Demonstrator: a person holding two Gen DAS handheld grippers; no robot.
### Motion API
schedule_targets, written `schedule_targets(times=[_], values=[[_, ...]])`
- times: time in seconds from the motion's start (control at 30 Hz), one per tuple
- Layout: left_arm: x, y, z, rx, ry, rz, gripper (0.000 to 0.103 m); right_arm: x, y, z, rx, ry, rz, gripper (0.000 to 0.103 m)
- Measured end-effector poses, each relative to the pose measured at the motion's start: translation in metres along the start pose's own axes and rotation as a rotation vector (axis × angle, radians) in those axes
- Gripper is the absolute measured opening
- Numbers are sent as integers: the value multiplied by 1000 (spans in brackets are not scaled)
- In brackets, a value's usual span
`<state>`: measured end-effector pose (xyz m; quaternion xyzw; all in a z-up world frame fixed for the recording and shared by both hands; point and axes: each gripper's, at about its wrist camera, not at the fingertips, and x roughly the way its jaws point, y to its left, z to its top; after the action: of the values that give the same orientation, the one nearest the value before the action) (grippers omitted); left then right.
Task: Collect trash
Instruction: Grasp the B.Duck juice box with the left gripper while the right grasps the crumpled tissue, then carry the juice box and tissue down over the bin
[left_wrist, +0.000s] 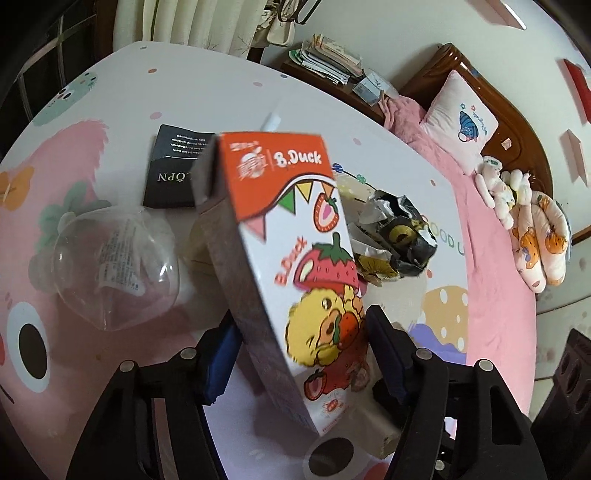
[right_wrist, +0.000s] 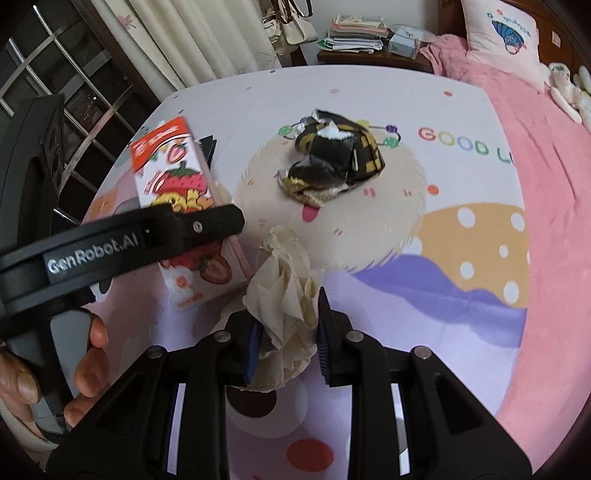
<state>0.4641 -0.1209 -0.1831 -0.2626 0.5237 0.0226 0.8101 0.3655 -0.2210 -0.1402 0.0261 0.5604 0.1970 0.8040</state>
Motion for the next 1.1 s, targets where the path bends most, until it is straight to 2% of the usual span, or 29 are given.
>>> schedule_targets(times=[0.27,0.57,0.67,0.7,0.73,0.77,0.97,1.1], values=[[-28,-10,-27,124,28,10,63,-10,1,-26,44,13,12,22],[-72,3,-76,245,72,4,62,-26,17,-74,91,44,28,21],[-96,19,-95,296,72,-4,57,-31,30,-90,97,53,30,21],[-103,23,-101,315,78,-9,53,-34,36,-96,98,53,29,21],[-110,29,-107,331,84,-16,44,-36,41,-100,99,54,29,21],[-118,37,-114,348,89,-23,42,-38,48,-106,100,55,29,21],[-169,96,-155,416,113,-45,41,-52,98,-141,101,48,10,20],[-207,127,-177,464,91,-63,41,-64,137,-169,120,26,-6,20]])
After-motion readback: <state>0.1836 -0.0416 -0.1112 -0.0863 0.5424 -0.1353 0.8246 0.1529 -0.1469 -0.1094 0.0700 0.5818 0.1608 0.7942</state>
